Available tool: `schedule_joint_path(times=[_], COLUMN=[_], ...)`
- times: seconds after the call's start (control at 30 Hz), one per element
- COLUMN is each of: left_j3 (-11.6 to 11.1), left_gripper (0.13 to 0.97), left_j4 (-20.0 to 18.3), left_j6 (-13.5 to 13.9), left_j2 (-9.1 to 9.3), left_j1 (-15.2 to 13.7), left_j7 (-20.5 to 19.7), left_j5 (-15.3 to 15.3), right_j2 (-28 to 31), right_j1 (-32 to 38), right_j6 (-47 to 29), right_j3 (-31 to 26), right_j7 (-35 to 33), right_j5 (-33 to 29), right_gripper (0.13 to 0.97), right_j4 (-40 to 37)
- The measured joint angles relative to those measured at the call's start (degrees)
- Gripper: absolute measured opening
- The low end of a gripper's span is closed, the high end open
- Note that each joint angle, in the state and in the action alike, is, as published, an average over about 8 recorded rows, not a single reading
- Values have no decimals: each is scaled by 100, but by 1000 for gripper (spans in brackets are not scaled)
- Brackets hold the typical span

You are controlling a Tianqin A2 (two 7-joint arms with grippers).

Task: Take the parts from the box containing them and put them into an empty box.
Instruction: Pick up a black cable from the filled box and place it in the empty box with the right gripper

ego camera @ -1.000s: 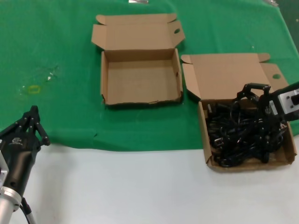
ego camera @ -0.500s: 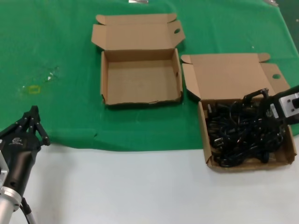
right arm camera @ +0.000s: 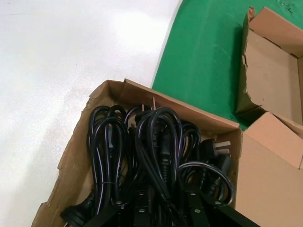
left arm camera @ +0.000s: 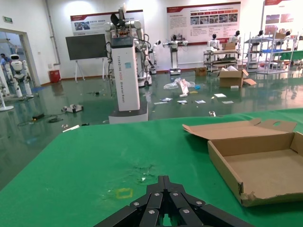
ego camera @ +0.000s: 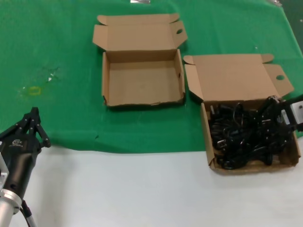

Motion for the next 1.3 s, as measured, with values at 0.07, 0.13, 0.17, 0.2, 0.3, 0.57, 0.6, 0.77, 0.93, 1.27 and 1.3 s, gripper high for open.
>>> schedule_joint_path(times=[0.07, 0.13, 0.17, 0.2, 0.3, 0.57, 0.6, 0.77, 0.93, 1.27, 1.3], left_j3=[0, 0, 0, 0, 0, 0, 0, 0, 0, 0, 0], left_gripper=[144, 144, 144, 144, 144, 144, 144, 144, 144, 144, 144], left_j4=[0, 0, 0, 0, 0, 0, 0, 0, 0, 0, 0], left_j6=[0, 0, 0, 0, 0, 0, 0, 0, 0, 0, 0], left_j2=[0, 0, 0, 0, 0, 0, 0, 0, 0, 0, 0], left_j1=[0, 0, 0, 0, 0, 0, 0, 0, 0, 0, 0], left_j7=[0, 0, 0, 0, 0, 0, 0, 0, 0, 0, 0], left_j5=[0, 0, 0, 0, 0, 0, 0, 0, 0, 0, 0], right_j2=[45, 90, 114, 138, 209, 356, 360, 289, 62, -809, -929], right_j1=[-24, -40, -46, -51, -58, 7, 27, 158, 327, 821, 885], right_j6=[-9, -20, -27, -34, -62, -273, -315, -485, -542, -165, -100], right_j3=[18, 38, 48, 59, 93, 175, 186, 230, 213, -4, -31], right_j7=[52, 106, 137, 169, 276, 711, 790, 1205, 1571, 1686, 1640], right_j5=[4, 8, 10, 12, 20, 91, 113, 229, 279, 64, 37], right_gripper=[332, 296, 277, 259, 248, 216, 216, 216, 216, 215, 215], right_j4=[83, 167, 211, 257, 397, 750, 788, 924, 924, 154, 16])
